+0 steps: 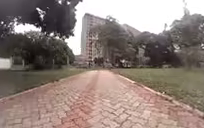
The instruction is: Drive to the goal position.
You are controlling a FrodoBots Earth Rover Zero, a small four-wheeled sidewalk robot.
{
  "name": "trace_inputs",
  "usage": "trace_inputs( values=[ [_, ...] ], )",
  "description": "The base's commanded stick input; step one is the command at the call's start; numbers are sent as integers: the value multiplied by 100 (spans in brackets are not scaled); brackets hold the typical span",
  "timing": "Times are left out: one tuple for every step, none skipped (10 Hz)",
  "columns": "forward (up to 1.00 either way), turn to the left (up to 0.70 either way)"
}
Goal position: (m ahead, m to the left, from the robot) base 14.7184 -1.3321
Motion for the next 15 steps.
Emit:
trace_inputs(
  values=[
    [70, 0],
    [70, 0],
    [70, 0],
    [70, 0],
    [70, 0],
    [70, 0],
    [70, 0],
    [70, 0],
    [70, 0],
    [70, 0],
    [70, 0],
    [70, 0],
    [70, 0],
    [70, 0],
    [70, 0]
  ],
)
